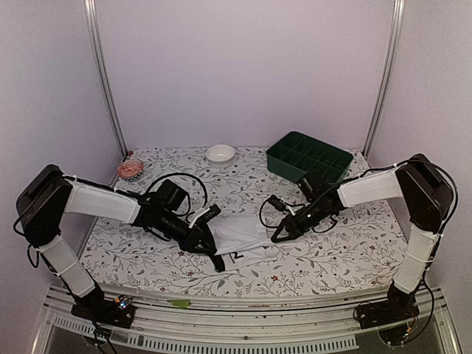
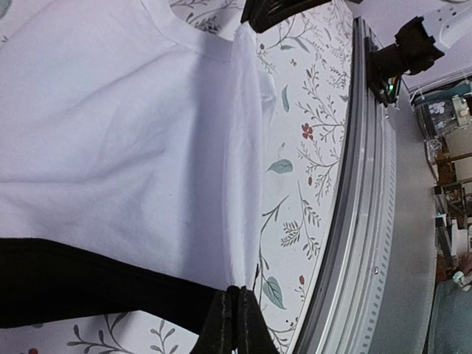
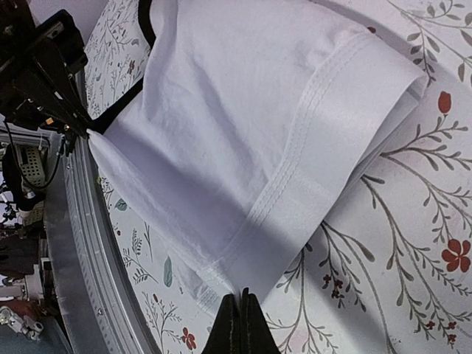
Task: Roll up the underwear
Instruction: Fold the underwear at the center of the board.
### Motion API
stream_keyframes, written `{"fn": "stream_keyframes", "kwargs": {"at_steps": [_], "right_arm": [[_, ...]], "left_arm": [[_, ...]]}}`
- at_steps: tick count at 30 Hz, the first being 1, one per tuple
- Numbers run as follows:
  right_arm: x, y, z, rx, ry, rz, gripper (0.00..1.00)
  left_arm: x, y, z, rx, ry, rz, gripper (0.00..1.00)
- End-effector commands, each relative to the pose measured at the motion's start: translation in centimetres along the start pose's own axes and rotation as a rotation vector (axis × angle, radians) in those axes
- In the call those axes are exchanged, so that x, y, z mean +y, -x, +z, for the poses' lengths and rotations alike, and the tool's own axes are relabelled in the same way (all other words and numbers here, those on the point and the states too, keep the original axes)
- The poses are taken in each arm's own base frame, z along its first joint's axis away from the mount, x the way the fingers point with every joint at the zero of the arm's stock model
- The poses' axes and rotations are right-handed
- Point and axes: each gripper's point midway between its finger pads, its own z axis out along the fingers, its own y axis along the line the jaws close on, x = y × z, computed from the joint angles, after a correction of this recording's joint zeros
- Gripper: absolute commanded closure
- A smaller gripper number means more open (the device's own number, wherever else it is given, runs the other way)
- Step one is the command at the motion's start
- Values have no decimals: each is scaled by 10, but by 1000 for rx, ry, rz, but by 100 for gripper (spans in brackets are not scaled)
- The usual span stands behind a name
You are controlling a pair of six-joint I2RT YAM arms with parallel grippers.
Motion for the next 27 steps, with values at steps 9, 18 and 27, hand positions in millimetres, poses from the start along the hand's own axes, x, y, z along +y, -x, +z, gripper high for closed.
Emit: {"fn": "stream_keyframes", "kwargs": {"at_steps": [9, 18, 27], "right_arm": [[20, 0, -4, -12, 19, -39, 100], [19, -6, -4, -4, 7, -30, 100], [12, -19, 2, 21, 4, -9, 100]], "left_arm": [[-16, -5, 5, -9, -28, 28, 100], [-18, -12, 11, 6, -40, 31, 100], [-20, -23, 26, 48, -63, 38, 100]]}}
